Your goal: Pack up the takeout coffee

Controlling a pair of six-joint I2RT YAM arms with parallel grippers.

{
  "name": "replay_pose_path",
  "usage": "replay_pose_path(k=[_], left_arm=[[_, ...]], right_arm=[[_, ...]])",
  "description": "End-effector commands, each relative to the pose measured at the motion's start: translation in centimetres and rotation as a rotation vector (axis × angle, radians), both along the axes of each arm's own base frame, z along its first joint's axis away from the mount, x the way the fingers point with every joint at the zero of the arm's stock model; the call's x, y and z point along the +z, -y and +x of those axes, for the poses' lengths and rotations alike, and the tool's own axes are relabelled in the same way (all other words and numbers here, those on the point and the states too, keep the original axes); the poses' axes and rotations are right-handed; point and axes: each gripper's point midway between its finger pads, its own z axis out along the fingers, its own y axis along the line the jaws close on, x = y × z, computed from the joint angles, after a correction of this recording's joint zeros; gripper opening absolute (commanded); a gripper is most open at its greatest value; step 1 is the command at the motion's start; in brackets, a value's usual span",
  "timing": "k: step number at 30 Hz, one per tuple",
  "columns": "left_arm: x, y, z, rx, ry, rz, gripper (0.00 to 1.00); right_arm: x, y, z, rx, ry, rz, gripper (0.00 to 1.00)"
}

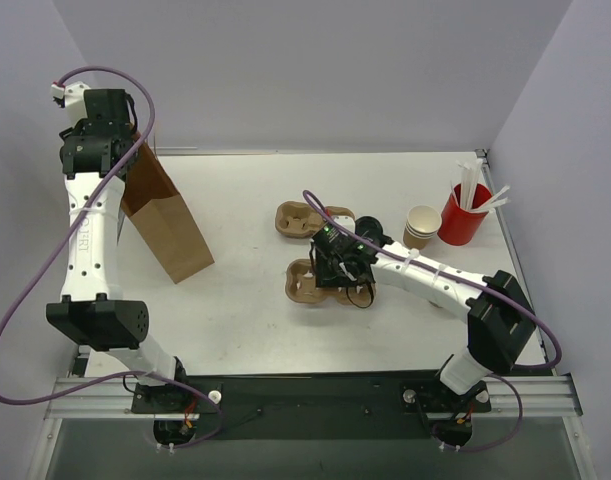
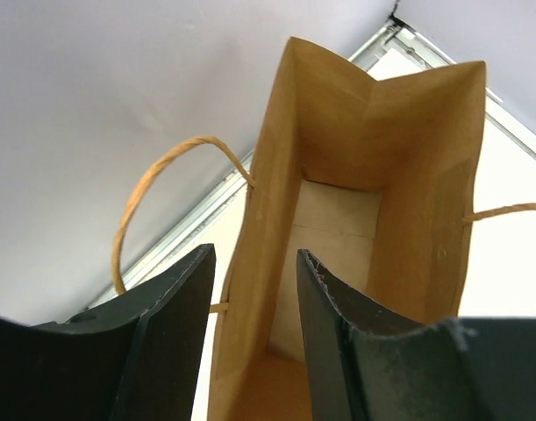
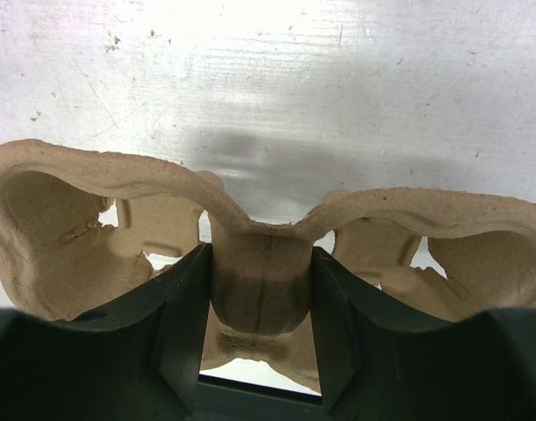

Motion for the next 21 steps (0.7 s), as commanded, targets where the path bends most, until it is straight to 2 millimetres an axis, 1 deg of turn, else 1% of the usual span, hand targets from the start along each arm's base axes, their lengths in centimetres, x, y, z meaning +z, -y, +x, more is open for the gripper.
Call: replay_pose_path(k=[1, 2, 5, 7, 8, 13, 15, 19, 21], left_arm=[[1.5, -1.6, -0.9, 0.069, -0.006, 0.077, 0.53], [1.1, -1.7, -0.8, 0.071, -0.020, 0.078, 0.55], [0.2, -2.1, -0.5, 0.094, -0.047, 0.089, 0.55], [-0.4, -2.7, -0.6, 0.107, -0.060, 0.085, 0.56], [-0.7, -2.7, -0.3, 0.095, -0.060, 0.072, 0.56], [-3.2, -3.5, 0.3, 0.096, -0.095, 0.033, 0.55], [-4.0, -3.5, 0.9, 0.080, -0.098, 0.012, 0.54], [-6.0, -3.5, 1.3, 0.067, -0.115, -0.027, 0.51], [-6.2, -3.5, 1.3, 0.062, -0.111, -0.030, 0.43]], right_arm=[[0.8, 0.0, 0.2, 0.013, 0.010, 0.023, 0.40], [0.6, 0.1, 0.2, 0.013, 0.003, 0.023, 0.40], [0.3, 0.3, 0.1, 0.012, -0.008, 0.030, 0.40], [0.3, 0.3, 0.1, 0.015, -0.009, 0.035, 0.40], [0.2, 0.4, 0.1, 0.011, -0.013, 0.035, 0.40], [0.1, 0.5, 0.3, 0.013, -0.019, 0.041, 0.40], [0.1, 0.4, 0.3, 0.012, -0.020, 0.045, 0.40], [0.0, 0.6, 0.3, 0.012, -0.021, 0.043, 0.41], [0.2, 0.8, 0.3, 0.009, -0.018, 0.046, 0.41]])
